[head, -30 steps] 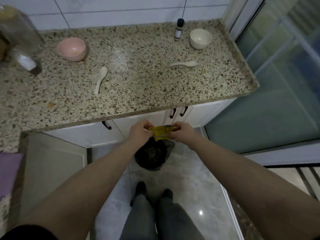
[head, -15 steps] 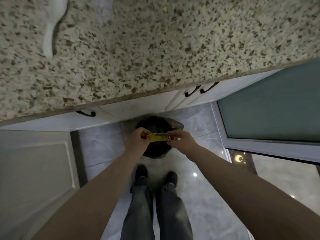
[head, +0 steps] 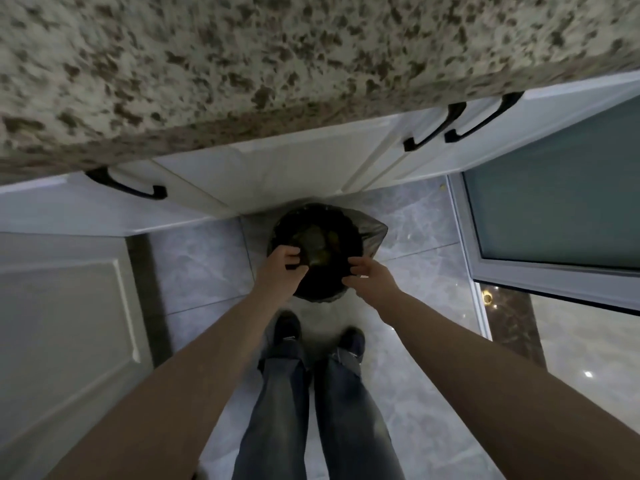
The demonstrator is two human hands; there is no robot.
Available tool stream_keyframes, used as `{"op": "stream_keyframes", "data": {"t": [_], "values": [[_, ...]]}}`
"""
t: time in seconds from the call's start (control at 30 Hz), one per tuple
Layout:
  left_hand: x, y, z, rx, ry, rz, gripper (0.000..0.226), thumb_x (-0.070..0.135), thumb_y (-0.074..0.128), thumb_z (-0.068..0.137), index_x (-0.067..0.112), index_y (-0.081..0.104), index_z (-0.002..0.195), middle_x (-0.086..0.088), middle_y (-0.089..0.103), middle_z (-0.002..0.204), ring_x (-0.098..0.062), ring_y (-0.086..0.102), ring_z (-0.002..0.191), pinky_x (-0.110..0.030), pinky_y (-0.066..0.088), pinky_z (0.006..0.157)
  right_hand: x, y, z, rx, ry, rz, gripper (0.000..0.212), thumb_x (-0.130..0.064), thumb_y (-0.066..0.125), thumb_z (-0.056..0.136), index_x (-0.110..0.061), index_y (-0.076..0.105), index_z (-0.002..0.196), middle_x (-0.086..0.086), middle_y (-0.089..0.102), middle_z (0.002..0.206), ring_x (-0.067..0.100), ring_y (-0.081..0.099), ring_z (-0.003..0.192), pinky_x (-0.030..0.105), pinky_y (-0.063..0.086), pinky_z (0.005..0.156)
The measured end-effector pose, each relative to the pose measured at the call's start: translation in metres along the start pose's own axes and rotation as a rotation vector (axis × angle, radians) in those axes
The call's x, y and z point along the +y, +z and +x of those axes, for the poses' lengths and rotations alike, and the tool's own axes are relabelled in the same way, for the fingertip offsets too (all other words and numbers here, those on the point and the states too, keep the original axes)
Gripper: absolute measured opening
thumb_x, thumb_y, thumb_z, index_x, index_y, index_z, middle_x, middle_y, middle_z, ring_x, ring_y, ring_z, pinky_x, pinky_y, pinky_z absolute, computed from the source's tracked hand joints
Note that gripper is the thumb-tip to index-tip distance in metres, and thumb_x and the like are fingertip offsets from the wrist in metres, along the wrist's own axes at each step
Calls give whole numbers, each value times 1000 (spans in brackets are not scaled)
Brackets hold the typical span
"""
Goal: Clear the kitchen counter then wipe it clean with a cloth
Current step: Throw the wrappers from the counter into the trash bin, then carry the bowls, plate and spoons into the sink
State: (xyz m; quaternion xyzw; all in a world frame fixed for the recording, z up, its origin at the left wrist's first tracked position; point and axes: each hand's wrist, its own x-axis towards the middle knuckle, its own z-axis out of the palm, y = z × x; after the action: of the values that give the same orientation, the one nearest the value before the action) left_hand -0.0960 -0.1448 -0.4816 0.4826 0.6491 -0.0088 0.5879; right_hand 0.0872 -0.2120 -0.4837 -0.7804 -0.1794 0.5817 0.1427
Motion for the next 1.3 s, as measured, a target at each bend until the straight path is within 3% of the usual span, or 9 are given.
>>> {"op": "stream_keyframes", "data": {"t": [0.07,0.2,0.3,0.43,0.63,0.7,0.9,1.17,1.3], "values": [[5,-6,-15,1,7,2,30,22,63,93,20,55,122,5,60,106,-13,58,99,-17,46,68,-5,-6,-15,-28,8,29,46,-17,72,86,-21,60,131,3,62,125,24,60,113,37,52,95],[31,-18,-52,29,-21,-71,18,18,62,92,20,56,109,1,63,93,-16,63,87,-34,56,75,-32,-23,-61,-62,-25,42,37,-16,71,86,-20,66,123,4,68,115,22,63,105,33,54,85],[61,-28,-89,50,-24,-111,7,12,61,92,17,58,96,-7,66,86,-16,63,73,-31,53,62,-56,-34,-103,-57,-78,56,33,-14,70,86,-17,68,119,6,70,108,23,64,100,27,51,75],[100,-45,-136,66,45,-90,12,19,65,90,25,60,81,-7,70,87,-23,70,78,-38,60,72,-94,-49,-159,-33,-170,20,24,-12,72,84,-18,71,108,1,70,89,19,65,90,24,52,71],[178,-85,-205,74,135,-219,7,12,66,90,15,63,85,-6,68,81,-14,65,71,-27,55,63,-162,-75,-239,-21,-332,-96,16,-5,73,81,-21,71,82,-1,67,79,15,64,76,28,55,72],[205,-104,-230,91,205,-225,4,12,68,88,14,65,86,-7,68,80,-16,65,71,-29,55,64,-189,-86,-267,-10,-418,-90,14,-3,72,82,-18,71,83,3,68,80,16,63,75,33,56,72],[267,-150,-282,140,348,-221,11,11,65,91,17,61,83,-4,65,78,-11,60,66,-23,46,56,-256,-111,-335,41,-608,-75,5,-5,69,88,-10,70,90,3,65,76,12,60,69,21,49,58],[319,-197,-341,238,505,-203,11,20,67,91,13,65,82,-4,69,77,-11,61,64,-20,46,53,-313,-131,-399,72,-754,-64,3,-13,71,88,-11,71,90,6,67,79,17,64,73,34,53,74],[330,-209,-357,259,595,-190,10,21,65,92,12,68,89,-2,70,79,-9,61,63,-20,44,51,-327,-128,-422,71,-835,3,5,-10,71,89,-8,68,85,8,64,71,17,59,64,30,48,63]]}}
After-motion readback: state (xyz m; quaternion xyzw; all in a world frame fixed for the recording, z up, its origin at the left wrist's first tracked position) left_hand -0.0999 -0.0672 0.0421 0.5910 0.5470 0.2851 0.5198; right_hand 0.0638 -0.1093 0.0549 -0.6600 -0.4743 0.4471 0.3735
